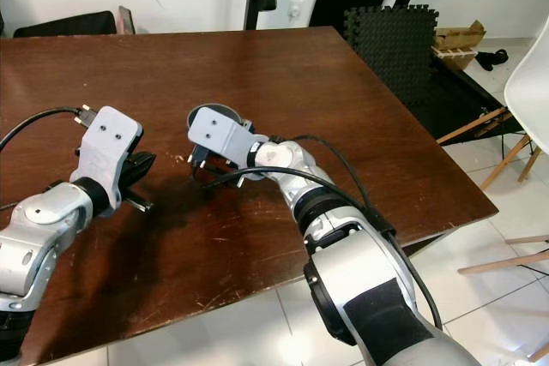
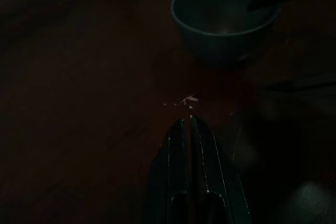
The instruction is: Setting the table
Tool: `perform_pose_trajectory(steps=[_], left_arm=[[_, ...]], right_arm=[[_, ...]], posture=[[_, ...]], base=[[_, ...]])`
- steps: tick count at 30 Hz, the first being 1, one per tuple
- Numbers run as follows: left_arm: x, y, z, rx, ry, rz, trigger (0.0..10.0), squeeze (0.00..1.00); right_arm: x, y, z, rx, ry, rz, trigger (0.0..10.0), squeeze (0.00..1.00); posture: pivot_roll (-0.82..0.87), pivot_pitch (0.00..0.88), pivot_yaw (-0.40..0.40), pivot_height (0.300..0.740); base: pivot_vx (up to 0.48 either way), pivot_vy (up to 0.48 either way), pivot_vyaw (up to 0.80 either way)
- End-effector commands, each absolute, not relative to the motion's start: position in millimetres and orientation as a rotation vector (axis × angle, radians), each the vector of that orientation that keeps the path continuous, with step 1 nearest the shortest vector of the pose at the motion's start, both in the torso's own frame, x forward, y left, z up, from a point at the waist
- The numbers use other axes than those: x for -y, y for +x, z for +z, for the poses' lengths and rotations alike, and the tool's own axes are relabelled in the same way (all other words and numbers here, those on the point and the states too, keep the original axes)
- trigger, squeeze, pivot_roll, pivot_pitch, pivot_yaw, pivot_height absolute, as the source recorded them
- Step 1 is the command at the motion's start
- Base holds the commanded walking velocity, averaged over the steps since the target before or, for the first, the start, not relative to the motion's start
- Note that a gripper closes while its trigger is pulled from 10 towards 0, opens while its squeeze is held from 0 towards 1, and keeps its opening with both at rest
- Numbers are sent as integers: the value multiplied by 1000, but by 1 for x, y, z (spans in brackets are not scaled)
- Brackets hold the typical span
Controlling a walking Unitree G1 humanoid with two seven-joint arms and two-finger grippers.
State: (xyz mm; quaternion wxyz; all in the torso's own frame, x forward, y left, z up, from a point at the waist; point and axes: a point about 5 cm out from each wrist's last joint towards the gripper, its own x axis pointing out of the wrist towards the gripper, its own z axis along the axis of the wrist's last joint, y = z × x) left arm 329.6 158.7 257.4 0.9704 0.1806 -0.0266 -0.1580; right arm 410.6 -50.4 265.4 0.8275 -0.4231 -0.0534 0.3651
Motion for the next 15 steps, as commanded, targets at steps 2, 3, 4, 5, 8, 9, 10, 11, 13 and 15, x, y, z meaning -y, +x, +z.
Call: perform_pose_trajectory(steps=[2,3,4,5,8,9,10,11,13,15], left_arm=[[-161,327,252,32,366,-317,10000,0],[-161,327,252,31,366,-316,10000,0],[-161,327,252,31,366,-316,10000,0],[-160,327,252,31,365,-315,10000,0],[-160,326,252,32,362,-315,10000,0],[-160,326,252,32,362,-314,10000,0],[-160,326,252,32,362,-314,10000,0],[-160,327,252,32,360,-313,10000,0],[-160,327,252,31,358,-312,10000,0],[-160,327,252,31,357,-312,10000,0]], right_arm=[[52,410,251,69,-921,784,10000,0],[52,410,249,66,-928,782,10000,0],[52,410,249,66,-928,782,10000,0],[52,410,248,63,-944,770,0,0],[54,411,247,62,-971,735,0,0],[55,412,247,61,-983,727,0,0],[56,412,247,60,-992,723,0,0],[57,412,247,58,-992,722,0,0],[59,413,247,59,-997,713,0,0],[59,413,248,60,-998,712,0,0]], posture=[[163,295,-84,740],[164,292,-85,740],[164,292,-85,740],[164,290,-85,740],[164,287,-84,740],[164,287,-84,740],[164,287,-84,740],[162,279,-81,740],[160,275,-79,740],[160,275,-79,740]], base=[[0,0,0],[0,0,0],[0,0,0],[0,0,0],[0,0,0],[0,0,0],[0,0,0],[0,0,0],[0,0,0],[0,0,0]])
